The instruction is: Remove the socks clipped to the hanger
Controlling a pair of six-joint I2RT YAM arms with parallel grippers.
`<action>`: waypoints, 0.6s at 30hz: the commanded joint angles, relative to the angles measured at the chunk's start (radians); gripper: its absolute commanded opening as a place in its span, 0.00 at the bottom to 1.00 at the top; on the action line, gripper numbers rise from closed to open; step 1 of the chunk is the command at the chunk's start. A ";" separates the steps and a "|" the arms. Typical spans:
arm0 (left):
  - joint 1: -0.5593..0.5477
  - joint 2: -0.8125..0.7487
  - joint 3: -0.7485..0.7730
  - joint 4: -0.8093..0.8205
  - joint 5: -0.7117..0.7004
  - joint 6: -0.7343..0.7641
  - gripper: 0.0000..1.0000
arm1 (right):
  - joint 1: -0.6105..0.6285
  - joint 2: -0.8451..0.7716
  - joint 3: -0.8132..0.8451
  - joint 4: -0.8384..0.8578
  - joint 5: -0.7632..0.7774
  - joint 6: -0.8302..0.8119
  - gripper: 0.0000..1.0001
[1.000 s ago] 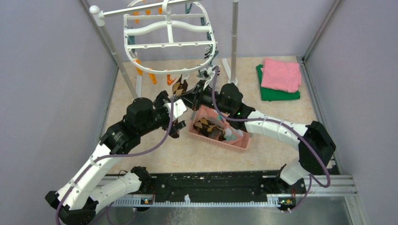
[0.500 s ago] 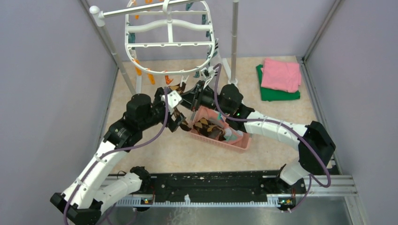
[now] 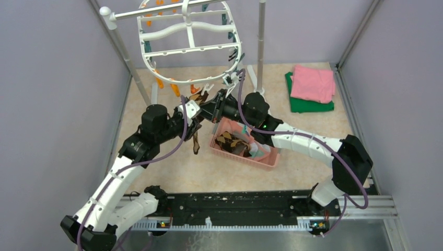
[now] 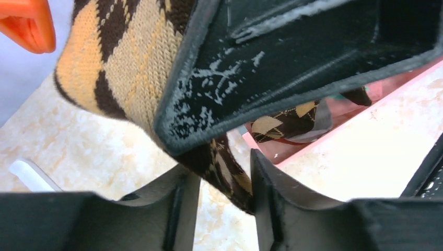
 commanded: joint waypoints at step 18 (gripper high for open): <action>0.005 -0.058 -0.060 0.087 -0.047 0.104 0.00 | 0.009 -0.133 0.059 -0.235 0.399 -0.134 0.58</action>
